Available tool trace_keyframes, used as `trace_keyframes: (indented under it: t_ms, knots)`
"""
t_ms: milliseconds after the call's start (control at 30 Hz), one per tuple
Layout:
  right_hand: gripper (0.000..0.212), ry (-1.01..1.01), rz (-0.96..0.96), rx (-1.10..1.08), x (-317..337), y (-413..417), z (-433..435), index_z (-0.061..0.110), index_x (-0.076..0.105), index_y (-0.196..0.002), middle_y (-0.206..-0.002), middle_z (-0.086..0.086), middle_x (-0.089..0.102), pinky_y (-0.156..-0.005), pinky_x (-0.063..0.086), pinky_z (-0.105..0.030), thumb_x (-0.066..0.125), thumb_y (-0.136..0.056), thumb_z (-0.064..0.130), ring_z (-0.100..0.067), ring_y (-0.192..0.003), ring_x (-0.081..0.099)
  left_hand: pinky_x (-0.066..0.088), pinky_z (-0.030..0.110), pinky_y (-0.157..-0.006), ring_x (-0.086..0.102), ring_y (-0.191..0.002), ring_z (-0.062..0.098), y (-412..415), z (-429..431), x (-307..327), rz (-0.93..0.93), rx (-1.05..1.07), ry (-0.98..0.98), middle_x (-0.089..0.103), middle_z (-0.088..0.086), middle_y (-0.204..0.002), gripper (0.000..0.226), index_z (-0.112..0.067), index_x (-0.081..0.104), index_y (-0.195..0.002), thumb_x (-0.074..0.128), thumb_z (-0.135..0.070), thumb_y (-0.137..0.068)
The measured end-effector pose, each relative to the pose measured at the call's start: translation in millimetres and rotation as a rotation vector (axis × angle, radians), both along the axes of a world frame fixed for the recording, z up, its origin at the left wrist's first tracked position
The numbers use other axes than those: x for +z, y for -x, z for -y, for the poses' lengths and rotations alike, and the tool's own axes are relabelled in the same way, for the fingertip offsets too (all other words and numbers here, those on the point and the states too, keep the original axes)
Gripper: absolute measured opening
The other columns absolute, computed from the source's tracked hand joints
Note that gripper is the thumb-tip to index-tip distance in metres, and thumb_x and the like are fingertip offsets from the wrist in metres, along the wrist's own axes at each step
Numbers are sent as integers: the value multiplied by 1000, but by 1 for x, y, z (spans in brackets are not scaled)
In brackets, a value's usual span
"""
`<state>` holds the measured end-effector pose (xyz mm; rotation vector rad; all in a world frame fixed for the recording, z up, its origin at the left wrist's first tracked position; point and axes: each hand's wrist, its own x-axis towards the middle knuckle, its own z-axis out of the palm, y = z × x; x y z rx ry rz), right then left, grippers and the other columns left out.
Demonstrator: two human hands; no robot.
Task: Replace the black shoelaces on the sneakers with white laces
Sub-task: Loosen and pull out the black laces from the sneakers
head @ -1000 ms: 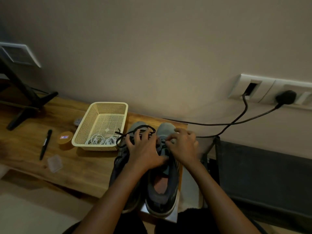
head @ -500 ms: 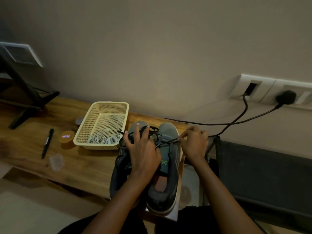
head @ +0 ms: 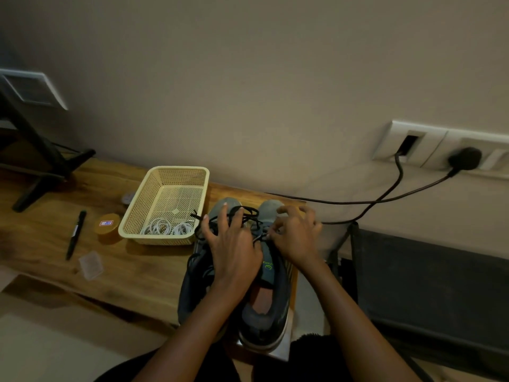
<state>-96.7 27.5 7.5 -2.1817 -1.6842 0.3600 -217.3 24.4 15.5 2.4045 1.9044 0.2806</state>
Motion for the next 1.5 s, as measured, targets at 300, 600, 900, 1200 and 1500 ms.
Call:
trace_keyframes:
  t_ms: [300,600,900,1200,1500]
  knots:
    - [12,-17,-5,-263,-2,-15,2,15,68,-91,-128,-2,52,-95,28,-42,58,-86,17,-29,-124,30,-8,50,-108,3,-144,20,1,-1,-3,66,1,-32,32,-8,-150,23,-21,71,-96,52,-33,-89]
    - [12,41,-3,50,3,2,2,23,71,-90,-141,8,40,-104,17,-42,60,-86,25,-28,-136,13,-7,49,-108,2,-144,21,1,1,-1,47,-10,-30,29,-7,-152,26,-20,68,-104,50,-34,-91]
    - [19,64,27,-200,8,-26,2,13,69,-95,-132,0,50,-101,23,-43,53,-89,21,-31,-129,25,-6,49,-108,6,-144,21,3,-1,-2,94,-12,-31,33,-6,-150,23,-20,70,-98,52,-33,-89]
    - [13,34,49,88,2,5,3,25,70,-93,-144,7,37,-104,16,-42,58,-87,26,-27,-136,11,-8,48,-107,3,-145,22,2,0,-2,48,-26,-34,30,-6,-151,26,-20,67,-103,50,-35,-91]
    - [15,47,28,-162,20,-29,5,14,67,-86,-125,-2,51,-100,22,-42,53,-88,18,-30,-123,28,-7,49,-109,5,-144,21,3,-1,-2,82,-14,-8,32,-6,-150,25,-19,68,-101,51,-34,-90]
